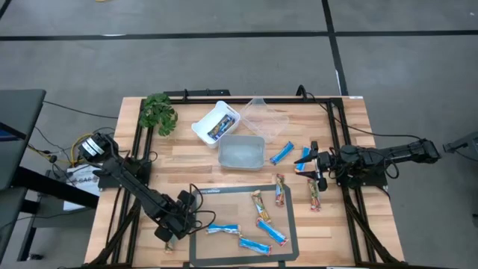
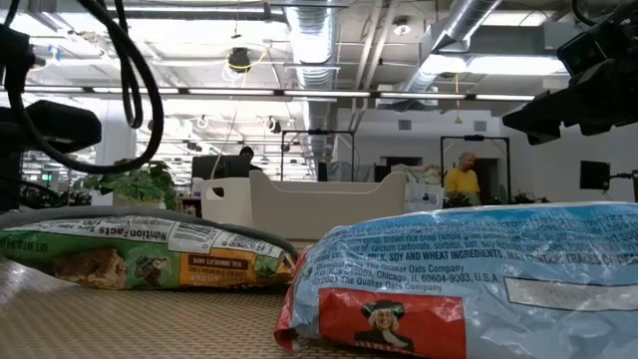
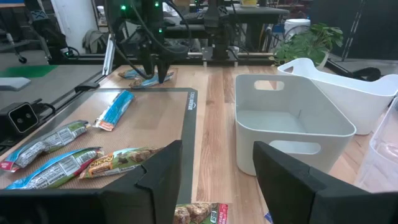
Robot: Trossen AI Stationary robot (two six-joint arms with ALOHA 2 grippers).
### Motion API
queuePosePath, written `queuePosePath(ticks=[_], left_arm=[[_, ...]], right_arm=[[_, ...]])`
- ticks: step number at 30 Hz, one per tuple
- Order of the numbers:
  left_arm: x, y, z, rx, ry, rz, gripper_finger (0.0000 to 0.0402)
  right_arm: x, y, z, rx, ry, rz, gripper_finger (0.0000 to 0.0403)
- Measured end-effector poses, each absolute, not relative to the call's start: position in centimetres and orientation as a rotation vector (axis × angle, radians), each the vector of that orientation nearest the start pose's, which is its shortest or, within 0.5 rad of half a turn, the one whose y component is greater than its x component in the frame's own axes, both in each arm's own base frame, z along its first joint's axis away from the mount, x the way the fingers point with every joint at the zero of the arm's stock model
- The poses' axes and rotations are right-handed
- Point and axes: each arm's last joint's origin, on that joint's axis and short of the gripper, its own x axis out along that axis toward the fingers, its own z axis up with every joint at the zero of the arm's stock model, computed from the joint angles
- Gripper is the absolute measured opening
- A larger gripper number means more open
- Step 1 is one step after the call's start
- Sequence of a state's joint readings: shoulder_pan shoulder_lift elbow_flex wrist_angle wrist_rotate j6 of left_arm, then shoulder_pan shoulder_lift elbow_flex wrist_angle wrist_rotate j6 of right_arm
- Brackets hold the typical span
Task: Pick and place Granola Bars by type
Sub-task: Put the yellow granola bar into the gray bin
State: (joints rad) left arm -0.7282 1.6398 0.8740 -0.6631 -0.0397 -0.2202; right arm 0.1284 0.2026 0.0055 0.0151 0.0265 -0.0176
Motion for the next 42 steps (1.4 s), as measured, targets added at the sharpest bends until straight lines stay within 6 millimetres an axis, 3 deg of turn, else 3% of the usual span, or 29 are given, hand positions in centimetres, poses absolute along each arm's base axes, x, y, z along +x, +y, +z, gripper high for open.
queuePosePath(ticks=[8,17,22,28,36,42], left_arm=[[20.0,-17.7,13.7,0.286,1.375,-0.392,0.0122],[20.4,-17.6,15.2,0.254,1.282,-0.39,0.0043],[21.0,-17.1,17.1,0.202,1.16,-0.374,0.0021],[21.9,-15.9,20.2,0.168,0.932,-0.305,0.0038],[23.9,-13.2,25.4,0.189,0.493,-0.085,0.0038],[24.6,-10.8,28.4,0.15,0.296,0.022,0.0029]], right_arm=[[10.8,1.3,15.0,-0.032,0.181,0.103,0.0191],[10.8,1.3,15.0,-0.032,0.181,0.103,0.0191],[10.8,1.3,15.0,-0.032,0.181,0.103,0.0191],[10.8,1.3,15.0,-0.032,0.181,0.103,0.0191],[10.8,1.3,15.0,-0.032,0.181,0.103,0.0191],[10.8,1.3,15.0,-0.032,0.181,0.103,0.0191]])
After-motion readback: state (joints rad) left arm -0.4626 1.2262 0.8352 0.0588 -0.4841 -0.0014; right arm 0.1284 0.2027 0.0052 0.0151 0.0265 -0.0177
